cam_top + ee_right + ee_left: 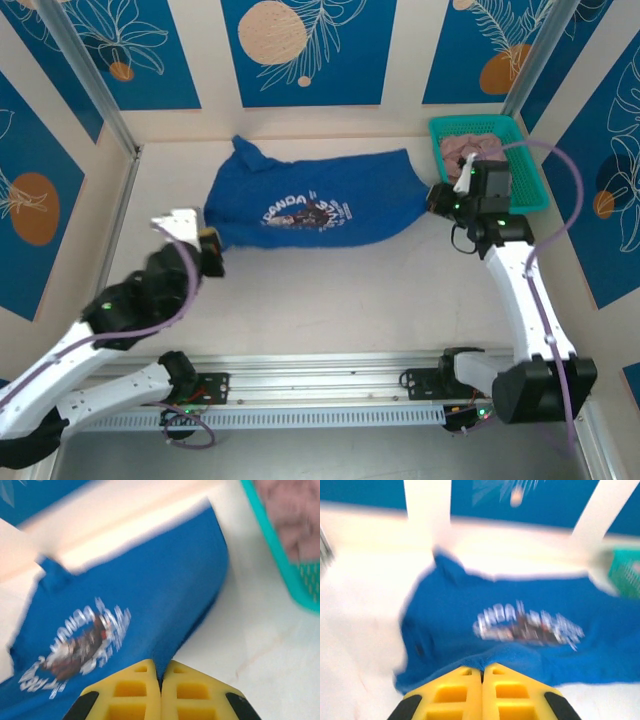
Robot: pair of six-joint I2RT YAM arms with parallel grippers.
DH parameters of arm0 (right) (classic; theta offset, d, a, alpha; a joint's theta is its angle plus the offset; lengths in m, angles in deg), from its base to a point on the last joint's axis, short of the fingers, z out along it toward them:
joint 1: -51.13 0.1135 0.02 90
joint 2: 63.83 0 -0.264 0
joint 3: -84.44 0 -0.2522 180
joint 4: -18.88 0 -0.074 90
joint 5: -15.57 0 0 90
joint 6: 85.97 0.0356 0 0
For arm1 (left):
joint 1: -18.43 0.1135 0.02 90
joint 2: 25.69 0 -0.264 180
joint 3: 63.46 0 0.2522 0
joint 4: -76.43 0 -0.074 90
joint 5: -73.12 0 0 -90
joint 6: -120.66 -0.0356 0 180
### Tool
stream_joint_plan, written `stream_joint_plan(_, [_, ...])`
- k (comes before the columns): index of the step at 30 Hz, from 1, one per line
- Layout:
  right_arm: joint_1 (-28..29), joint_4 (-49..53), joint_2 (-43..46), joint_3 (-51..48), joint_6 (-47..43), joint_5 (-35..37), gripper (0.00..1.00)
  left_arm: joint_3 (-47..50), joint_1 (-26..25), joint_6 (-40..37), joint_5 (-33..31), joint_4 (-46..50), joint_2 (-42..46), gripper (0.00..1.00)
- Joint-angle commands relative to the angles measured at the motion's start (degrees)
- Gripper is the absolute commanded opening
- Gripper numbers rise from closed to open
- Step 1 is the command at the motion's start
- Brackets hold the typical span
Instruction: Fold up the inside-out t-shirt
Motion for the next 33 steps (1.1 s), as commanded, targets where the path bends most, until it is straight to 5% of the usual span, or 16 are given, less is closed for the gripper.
stream_joint_plan(1, [0.5,3.9,5.1,8.8,-1.2,2.5,0.0,-13.4,0.5,-19.5,-8.2,-4.7,-0.4,0.0])
stream_joint_plan(16, [1.5,17.3,12.7,42.9,-2.3,0.0,0.0,-76.6,0.4,-43.1,5.7,0.5,-25.4,0.0])
stream_joint_plan(25, [0.8,16.5,9.9,44.8,-2.0,-3.4,0.0,-84.7,-0.1,-58.7,-3.8,-6.1,-33.9,0.0])
stream_joint_plan(33, [1.3,9.3,0.8,40.5,-1.8,-5.1,0.0,-84.8,1.9,-59.5,-6.7,-4.6,-40.6,0.0])
